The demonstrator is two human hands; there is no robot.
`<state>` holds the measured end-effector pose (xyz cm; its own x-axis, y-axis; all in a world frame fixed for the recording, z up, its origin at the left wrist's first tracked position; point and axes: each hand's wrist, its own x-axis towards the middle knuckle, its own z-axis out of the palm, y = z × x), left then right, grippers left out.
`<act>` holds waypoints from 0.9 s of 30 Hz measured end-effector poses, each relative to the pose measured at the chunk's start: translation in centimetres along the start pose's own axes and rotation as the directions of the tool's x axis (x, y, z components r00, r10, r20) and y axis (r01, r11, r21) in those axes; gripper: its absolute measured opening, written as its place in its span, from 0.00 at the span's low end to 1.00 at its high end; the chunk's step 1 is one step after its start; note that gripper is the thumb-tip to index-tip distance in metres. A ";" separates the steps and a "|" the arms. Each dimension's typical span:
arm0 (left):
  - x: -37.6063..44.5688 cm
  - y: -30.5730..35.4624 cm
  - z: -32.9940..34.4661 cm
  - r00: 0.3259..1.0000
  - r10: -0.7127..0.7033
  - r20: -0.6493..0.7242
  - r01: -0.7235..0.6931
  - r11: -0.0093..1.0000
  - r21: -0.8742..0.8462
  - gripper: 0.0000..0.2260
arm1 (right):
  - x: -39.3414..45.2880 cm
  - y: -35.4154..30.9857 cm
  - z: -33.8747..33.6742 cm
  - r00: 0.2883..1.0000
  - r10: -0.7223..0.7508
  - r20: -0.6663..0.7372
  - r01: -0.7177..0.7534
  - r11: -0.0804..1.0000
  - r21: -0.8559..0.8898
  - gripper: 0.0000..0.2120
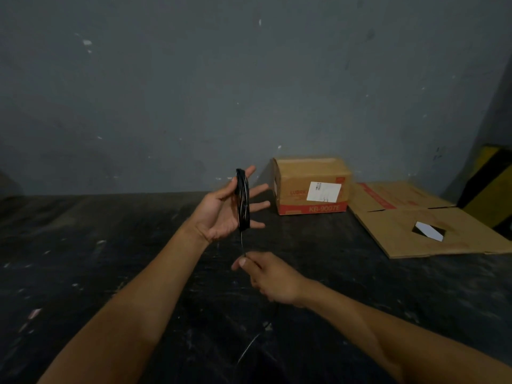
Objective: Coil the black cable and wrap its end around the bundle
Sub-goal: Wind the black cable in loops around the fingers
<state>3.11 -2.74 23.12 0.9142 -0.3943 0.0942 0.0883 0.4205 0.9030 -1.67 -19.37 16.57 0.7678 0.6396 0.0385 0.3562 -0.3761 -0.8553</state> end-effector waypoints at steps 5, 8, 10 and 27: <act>-0.4 -1.0 -1.4 0.997 -0.068 -0.048 0.073 0.992 0.102 0.18 | 0.1 -1.4 -2.3 0.997 -0.064 -0.035 0.053 0.966 -0.254 0.15; -0.9 -1.3 -1.6 0.994 -0.097 -0.056 0.103 0.988 0.117 0.17 | 0.3 -2.6 -5.0 0.999 -0.052 -0.013 0.044 0.933 -0.358 0.11; -1.2 -1.5 -1.4 0.990 -0.121 -0.067 0.128 0.984 0.125 0.17 | 0.5 -3.5 -6.8 0.998 -0.066 -0.002 0.059 0.908 -0.415 0.10; -2.5 -2.5 1.5 0.923 -0.365 0.122 0.313 0.897 0.313 0.21 | 1.9 -7.0 -15.1 0.959 -0.274 -0.077 0.173 0.776 -0.607 0.07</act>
<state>0.06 -4.03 21.26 0.7636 -0.6168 -0.1913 0.2413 -0.0023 0.9705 5.28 -25.65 30.47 0.6796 0.6646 0.3106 0.7321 -0.5881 -0.3436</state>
